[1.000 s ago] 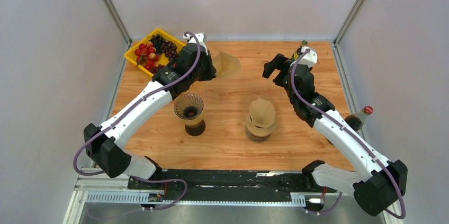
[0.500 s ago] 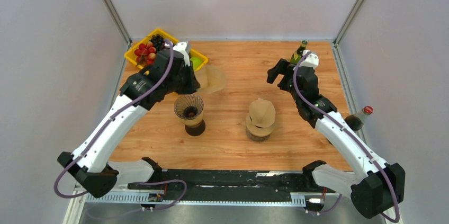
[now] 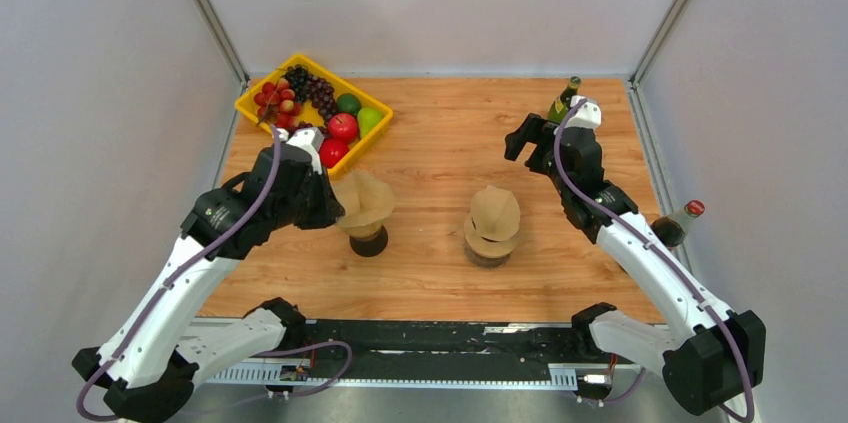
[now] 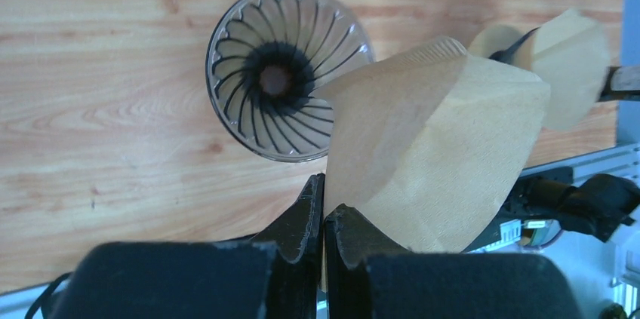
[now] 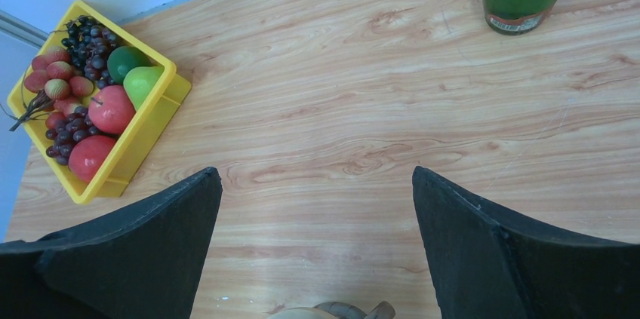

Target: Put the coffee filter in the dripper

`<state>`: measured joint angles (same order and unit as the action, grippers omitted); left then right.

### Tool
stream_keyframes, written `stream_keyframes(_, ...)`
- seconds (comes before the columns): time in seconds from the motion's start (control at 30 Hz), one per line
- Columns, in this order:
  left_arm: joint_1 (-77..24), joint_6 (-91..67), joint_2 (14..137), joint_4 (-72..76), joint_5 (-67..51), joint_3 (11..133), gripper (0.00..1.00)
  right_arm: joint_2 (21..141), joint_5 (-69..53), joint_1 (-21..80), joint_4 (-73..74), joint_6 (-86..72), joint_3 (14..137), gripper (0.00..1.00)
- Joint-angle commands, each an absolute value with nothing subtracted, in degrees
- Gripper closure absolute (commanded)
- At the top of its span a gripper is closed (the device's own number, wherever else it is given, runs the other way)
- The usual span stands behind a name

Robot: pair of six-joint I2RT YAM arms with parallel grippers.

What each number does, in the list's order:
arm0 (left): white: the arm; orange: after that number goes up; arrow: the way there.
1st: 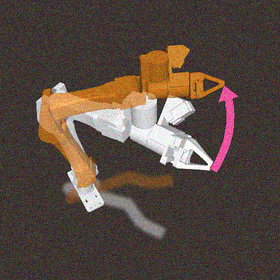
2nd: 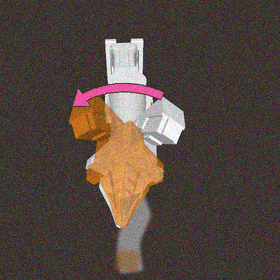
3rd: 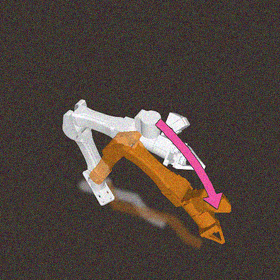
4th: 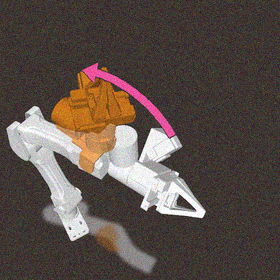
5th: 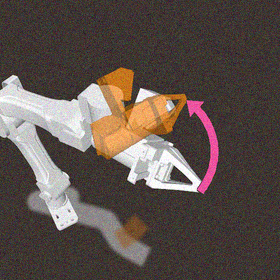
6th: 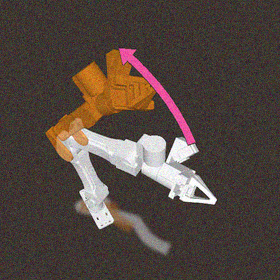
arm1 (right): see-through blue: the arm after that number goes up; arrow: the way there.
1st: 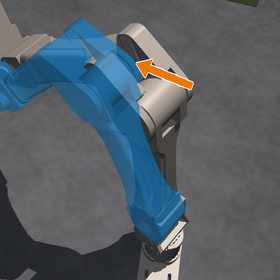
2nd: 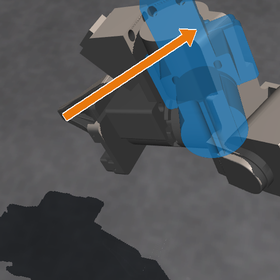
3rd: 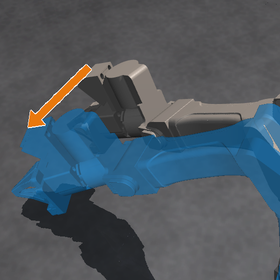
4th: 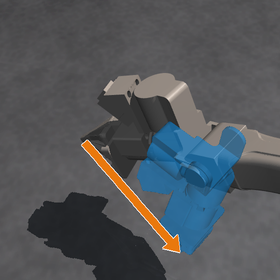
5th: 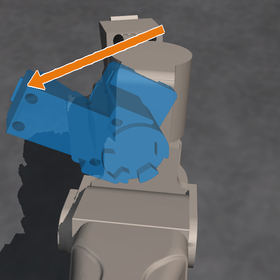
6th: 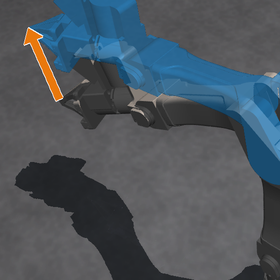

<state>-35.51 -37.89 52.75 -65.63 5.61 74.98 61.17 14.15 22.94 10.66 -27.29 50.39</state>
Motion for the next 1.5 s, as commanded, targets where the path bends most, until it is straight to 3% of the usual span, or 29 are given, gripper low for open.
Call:
stream_keyframes(0.0,-35.2,-39.8,53.5,-64.2,5.0,72.1,0.93,59.6,13.3,22.7,11.0,-26.7,49.9,0.0)
stream_keyframes(0.27,-35.1,-38.7,57.6,-66.0,8.1,72.4,0.91,60.2,13.3,22.7,11.8,-26.7,50.5,0.0)
stream_keyframes(0.63,-34.9,-38.2,59.3,-68.7,11.9,75.6,0.49,61.4,13.3,22.7,12.3,-26.0,51.1,0.0)
stream_keyframes(0.77,-34.9,-38.1,59.0,-69.9,12.9,77.4,0.41,61.7,13.4,22.7,12.4,-25.7,51.3,0.0)
stream_keyframes(1.1,-34.9,-35.8,58.6,-69.4,16.0,84.8,0.4,61.4,14.8,22.7,12.6,-24.7,51.0,0.0)
stream_keyframes(1.47,-34.9,-33.3,67.0,-63.6,11.3,81.8,0.72,61.5,15.1,22.7,12.7,-24.3,51.0,0.0)
